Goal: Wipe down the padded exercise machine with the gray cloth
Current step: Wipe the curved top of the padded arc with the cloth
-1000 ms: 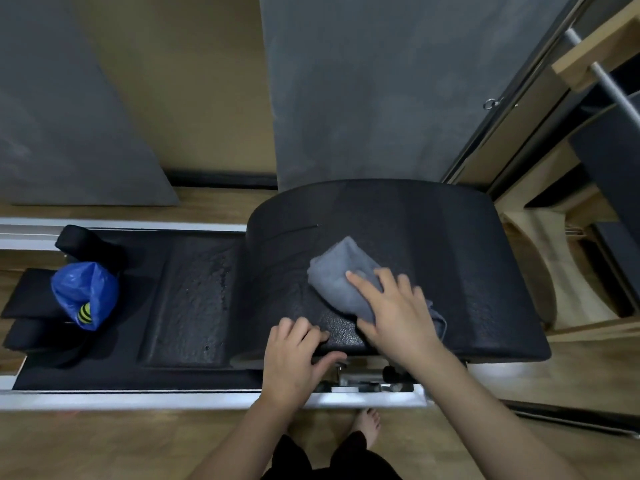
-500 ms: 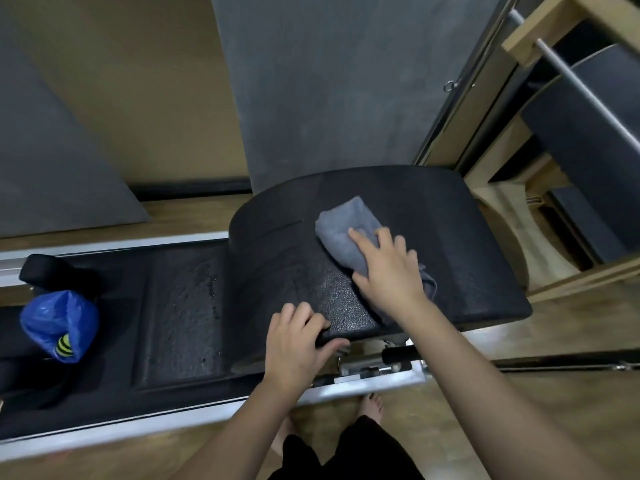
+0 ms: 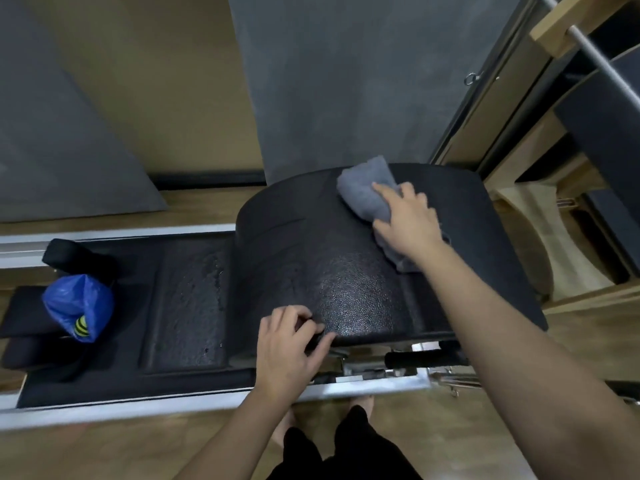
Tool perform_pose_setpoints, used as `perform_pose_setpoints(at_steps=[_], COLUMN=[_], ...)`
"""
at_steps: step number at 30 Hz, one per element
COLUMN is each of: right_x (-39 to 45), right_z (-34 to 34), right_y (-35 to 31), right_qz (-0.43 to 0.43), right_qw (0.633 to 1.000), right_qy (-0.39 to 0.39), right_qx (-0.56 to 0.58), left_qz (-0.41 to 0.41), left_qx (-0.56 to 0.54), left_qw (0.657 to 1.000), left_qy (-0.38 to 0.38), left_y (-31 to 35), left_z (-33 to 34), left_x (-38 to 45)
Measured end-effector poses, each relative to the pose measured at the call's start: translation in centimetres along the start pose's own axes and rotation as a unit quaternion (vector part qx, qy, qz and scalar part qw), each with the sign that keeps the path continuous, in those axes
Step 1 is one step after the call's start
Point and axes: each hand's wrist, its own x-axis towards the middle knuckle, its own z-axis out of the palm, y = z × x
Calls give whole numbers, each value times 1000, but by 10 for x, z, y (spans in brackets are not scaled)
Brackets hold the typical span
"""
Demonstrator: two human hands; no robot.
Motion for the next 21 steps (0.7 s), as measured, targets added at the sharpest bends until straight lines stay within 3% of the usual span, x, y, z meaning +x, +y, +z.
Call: perform_pose_setpoints(at_steps=[3,5,11,16,21], right_x=[49,53,-32,-93,-50], right_z=[-7,-6,11,22,9], right_y=[9,-1,-37,-29,-8], right_qz=[75,68,-133,-300,-221], right_qw=[995,997,988,953,975], right_qy=[-18,-15,8,-28,-32], right_qx=[64,31,-72,-41,-10], left_qz=[-77,-142,-299,-385,-374], left_qx=[-1,-13,-69,-46,-31], left_qw=[997,990,949,915,918], left_qy=[-3,2,73,111,130], left_y=[9,16,37,40,40], left_z=[4,7,23,38,39], left_x=[-9,-10,16,38,37])
